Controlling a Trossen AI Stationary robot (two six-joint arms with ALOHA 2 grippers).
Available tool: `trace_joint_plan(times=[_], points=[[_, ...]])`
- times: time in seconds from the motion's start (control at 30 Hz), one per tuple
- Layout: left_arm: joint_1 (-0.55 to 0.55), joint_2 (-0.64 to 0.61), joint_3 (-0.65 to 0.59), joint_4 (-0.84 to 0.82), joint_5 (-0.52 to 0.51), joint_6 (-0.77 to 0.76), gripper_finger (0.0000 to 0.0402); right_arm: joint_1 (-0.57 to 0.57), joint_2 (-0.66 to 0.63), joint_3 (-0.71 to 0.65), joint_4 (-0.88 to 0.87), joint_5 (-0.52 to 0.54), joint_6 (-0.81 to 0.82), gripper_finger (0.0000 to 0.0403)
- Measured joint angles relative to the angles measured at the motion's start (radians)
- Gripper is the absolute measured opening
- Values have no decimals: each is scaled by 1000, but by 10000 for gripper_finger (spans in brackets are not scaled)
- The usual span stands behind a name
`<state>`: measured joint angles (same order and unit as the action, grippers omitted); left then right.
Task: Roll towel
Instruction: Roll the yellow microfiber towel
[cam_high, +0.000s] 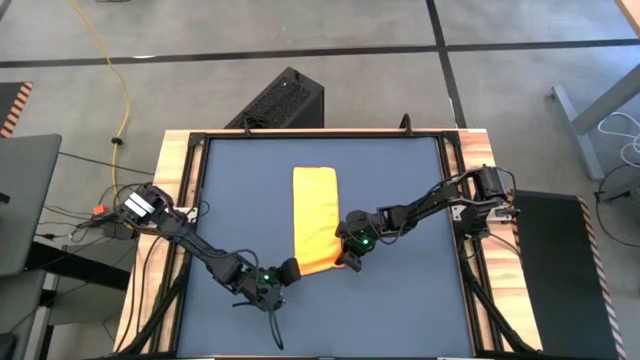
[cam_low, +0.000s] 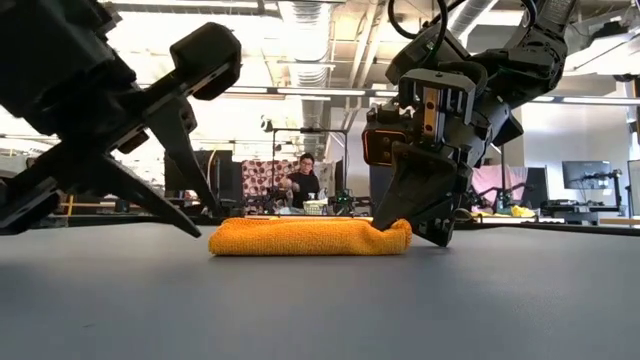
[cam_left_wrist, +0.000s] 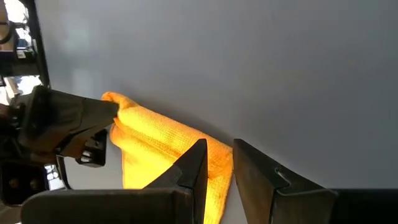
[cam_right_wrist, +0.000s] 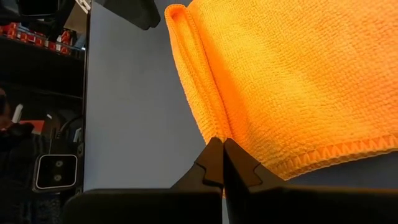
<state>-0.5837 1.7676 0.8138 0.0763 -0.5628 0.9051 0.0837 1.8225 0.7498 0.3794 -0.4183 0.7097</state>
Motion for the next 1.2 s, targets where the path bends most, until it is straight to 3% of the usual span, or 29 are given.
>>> trace_joint_plan(times=[0.27,0.6,0.9,1.2], points=[[36,0,-5,-8,1,32,66,0,0,0,1,-3,5,16],[62,1,-41,46,88,43,66,1,0,0,1,-5,26,17],[69,1,-48,65,123,-26,66,1,-3,0,0,-16,32,60],[87,1,-48,73,141,-36,66,-11,-14,-1,2,-66,57,76]])
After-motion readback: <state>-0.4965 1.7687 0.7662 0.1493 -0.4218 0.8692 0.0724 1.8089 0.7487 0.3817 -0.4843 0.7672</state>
